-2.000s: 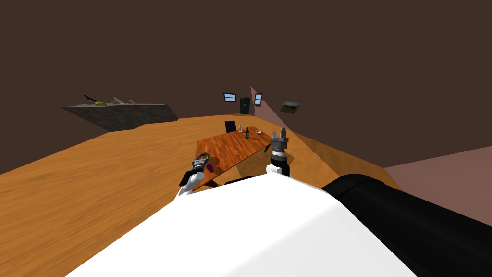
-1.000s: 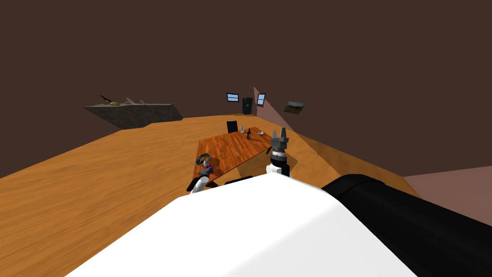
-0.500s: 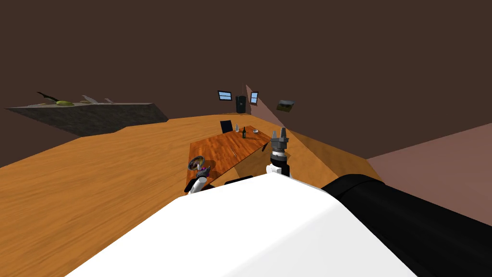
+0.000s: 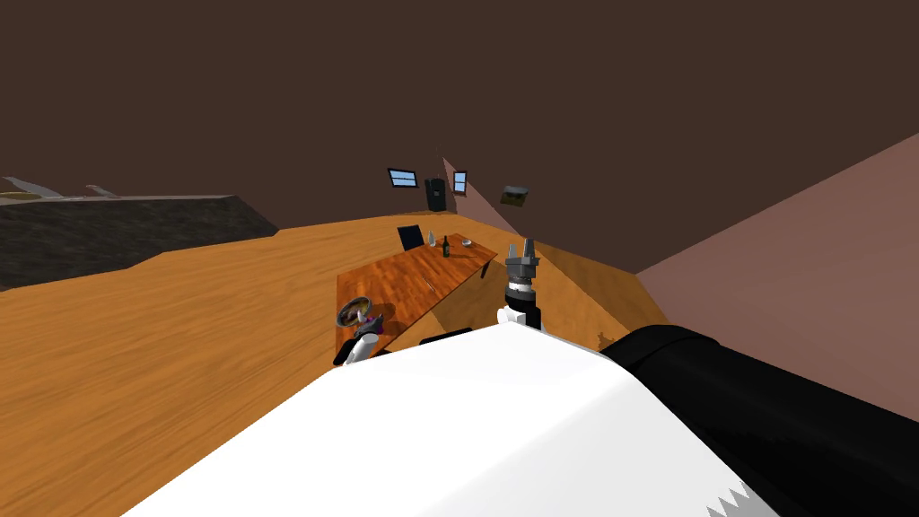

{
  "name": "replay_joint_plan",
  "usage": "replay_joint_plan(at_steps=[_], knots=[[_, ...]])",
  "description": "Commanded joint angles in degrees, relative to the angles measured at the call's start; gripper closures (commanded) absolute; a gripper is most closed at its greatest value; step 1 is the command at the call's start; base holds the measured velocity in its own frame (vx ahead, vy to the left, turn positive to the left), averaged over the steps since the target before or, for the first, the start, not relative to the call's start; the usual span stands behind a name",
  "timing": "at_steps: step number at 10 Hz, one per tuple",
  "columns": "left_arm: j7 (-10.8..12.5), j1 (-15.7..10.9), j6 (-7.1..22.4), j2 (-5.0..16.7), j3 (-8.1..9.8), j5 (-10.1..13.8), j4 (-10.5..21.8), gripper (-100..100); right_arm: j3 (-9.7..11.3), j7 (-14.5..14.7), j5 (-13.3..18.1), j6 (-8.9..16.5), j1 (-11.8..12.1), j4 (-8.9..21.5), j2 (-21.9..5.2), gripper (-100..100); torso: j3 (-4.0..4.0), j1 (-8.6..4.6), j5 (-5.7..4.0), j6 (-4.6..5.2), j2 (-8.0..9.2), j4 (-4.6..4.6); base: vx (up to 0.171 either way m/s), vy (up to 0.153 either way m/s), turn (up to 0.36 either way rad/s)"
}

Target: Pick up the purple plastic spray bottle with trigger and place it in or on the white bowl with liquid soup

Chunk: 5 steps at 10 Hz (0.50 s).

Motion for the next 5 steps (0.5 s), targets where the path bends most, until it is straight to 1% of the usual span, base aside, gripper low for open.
replay_joint_plan(at_steps=[1,2,5], knots=[[0.0,0.0,0.0,0.0,0.0,0.0,0.0,-100,0.0,0.0,0.0,0.0,0.0,0.0,0.0,0,0.0,0.0,0.0,0.0,0.0,0.0,-0.024,0.005,-0.044],[0.08,0.0,-0.19,0.01,0.06,0.04,0.08,100,-0.01,0.0,0.0,0.0,0.01,0.0,0.0,0,-0.05,0.01,0.0,-0.04,-0.1,-0.02,0.0,0.0,0.0],[0.11,-0.01,-0.2,0.01,0.08,0.06,0.07,100,-0.01,0.0,0.0,0.0,0.01,0.0,0.0,0,-0.14,-0.01,0.0,-0.01,-0.24,-0.07,0.0,0.0,0.0]])
